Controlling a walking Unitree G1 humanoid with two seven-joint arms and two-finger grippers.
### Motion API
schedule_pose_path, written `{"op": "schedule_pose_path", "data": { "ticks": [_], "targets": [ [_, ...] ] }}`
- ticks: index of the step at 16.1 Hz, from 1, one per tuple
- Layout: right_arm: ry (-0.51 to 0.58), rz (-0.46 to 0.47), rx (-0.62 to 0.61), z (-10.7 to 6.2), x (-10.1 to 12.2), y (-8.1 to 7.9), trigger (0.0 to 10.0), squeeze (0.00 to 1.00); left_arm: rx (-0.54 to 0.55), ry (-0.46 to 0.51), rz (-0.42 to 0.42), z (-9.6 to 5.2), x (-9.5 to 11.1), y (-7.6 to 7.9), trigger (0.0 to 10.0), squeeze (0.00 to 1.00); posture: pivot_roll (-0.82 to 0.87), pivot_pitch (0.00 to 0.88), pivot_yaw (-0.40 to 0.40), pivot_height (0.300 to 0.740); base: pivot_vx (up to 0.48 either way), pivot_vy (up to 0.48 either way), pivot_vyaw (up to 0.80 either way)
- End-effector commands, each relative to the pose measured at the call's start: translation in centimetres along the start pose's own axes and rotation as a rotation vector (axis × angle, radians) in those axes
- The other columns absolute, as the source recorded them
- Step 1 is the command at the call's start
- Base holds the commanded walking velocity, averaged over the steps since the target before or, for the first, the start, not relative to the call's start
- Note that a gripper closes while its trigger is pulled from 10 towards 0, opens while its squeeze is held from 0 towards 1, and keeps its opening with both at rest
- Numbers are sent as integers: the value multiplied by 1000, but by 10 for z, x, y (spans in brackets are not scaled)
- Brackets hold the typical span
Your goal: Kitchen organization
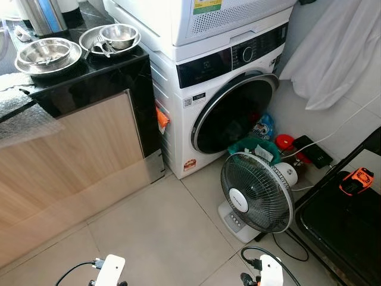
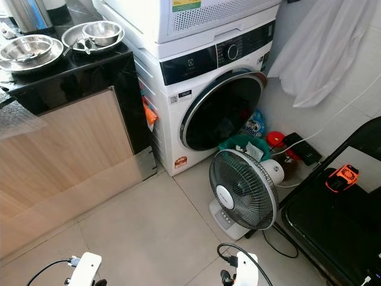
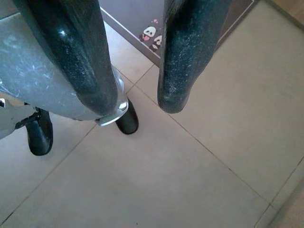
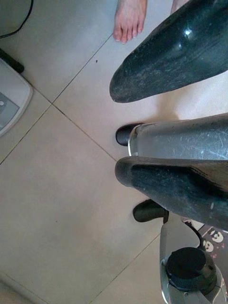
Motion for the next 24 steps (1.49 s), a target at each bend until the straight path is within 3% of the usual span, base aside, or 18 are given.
{"op": "schedule_pose_path", "data": {
  "ticks": [1, 13, 22, 24],
  "targets": [
    [-12, 16, -6, -1, -6, 1, 10000, 0, 7, -22, -19, -2, -8, -2, 10000, 0, -5, 106, -15, 740, 0, 0, 0],
    [-22, 1, 3, -1, -6, 1, 10000, 0, -9, -25, 34, -1, -7, 0, 10000, 0, -3, 101, -19, 740, 0, 0, -713],
    [-3, 20, -3, -1, -5, 1, 10000, 0, -12, -23, 17, -1, -7, 0, 10000, 0, -5, 97, -21, 740, 0, 151, 0],
    [-10, 22, -1, -1, -5, 1, 10000, 0, -13, -17, 17, -1, -6, 1, 10000, 0, -4, 98, -23, 740, 0, 0, -744]
  ]
}}
Point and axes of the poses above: a point about 5 cm out from each wrist's last joint towards the gripper, its own z axis pointing out of the wrist towards the gripper, its own x axis along the axis of the wrist's last joint, y = z × x, the point moved 2 cm from there along z, pointing out of the wrist towards the gripper, and after that the axes turned 8 degrees about -z, right-handed, at the moved point
